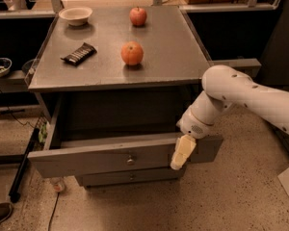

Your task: Open top drawer

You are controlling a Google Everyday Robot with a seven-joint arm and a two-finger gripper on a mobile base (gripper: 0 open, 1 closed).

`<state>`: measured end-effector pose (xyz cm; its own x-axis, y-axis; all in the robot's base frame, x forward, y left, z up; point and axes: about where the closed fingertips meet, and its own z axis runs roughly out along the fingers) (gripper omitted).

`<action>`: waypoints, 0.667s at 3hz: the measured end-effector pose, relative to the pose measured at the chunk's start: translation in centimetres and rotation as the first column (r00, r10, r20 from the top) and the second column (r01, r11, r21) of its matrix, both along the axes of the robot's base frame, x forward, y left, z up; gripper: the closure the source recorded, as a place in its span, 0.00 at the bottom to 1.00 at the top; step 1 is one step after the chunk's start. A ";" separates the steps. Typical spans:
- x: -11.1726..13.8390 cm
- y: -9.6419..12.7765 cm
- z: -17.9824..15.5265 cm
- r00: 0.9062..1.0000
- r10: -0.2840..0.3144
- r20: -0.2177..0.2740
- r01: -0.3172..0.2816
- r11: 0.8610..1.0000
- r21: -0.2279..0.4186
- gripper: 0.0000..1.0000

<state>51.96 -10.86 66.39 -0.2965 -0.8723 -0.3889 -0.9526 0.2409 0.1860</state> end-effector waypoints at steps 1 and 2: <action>0.0 0.0 0.0 1.000 0.000 0.000 0.000 1.000 0.000 0.26; 0.0 0.0 0.0 1.000 0.000 0.000 0.000 1.000 0.000 0.49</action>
Offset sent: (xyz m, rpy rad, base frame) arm 0.0000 0.0000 0.0000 0.0000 0.0000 0.0000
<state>51.96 -10.85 66.39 -0.2965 -0.8723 -0.3889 -0.9526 0.2409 0.1860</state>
